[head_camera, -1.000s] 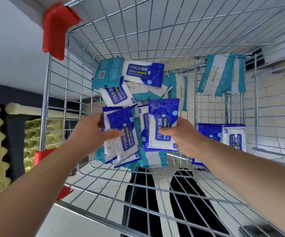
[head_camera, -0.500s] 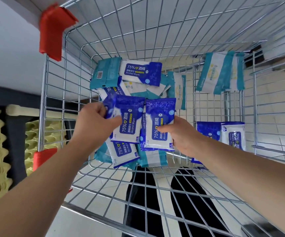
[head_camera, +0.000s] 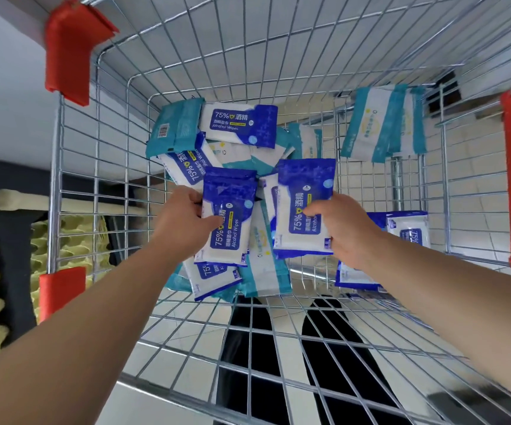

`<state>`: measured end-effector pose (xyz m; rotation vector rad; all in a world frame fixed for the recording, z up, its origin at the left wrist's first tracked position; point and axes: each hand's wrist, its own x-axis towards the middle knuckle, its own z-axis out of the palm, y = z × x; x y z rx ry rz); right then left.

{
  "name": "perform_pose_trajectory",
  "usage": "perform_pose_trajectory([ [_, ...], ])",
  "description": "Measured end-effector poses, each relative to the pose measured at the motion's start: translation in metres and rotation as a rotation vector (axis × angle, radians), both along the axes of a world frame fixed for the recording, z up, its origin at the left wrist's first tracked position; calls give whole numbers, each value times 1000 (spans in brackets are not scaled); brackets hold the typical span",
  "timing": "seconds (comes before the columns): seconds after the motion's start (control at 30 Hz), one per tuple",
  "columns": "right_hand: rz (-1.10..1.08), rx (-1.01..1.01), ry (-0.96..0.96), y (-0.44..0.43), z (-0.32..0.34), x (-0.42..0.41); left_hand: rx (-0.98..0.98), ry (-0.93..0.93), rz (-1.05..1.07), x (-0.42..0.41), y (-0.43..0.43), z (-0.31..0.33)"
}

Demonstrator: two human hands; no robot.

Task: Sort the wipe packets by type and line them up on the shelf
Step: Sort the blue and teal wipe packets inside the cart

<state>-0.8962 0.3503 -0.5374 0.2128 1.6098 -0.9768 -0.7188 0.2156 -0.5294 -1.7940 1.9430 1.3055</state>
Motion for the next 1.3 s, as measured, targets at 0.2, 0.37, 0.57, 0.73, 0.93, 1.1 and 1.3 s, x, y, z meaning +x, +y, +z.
perform_pose_trajectory([
  [0.2,-37,-144,-266,1,1,8,181,99,59,-7,7,2],
  [0.37,32,-237,-307,-7,-6,25,261,172,44,-7,12,10],
  [0.57,314,-203,-110,14,13,-20,286,271,-49,-41,36,28],
  [0.73,471,-112,167,61,33,-83,365,307,-158,-95,77,19],
  [0.93,695,70,362,126,7,-129,502,173,-322,-144,134,-36],
  [1.1,1034,234,591,160,-28,-127,226,-7,-598,-147,162,-82],
  [1.3,1167,182,893,148,-31,-136,116,-76,-658,-153,157,-69],
])
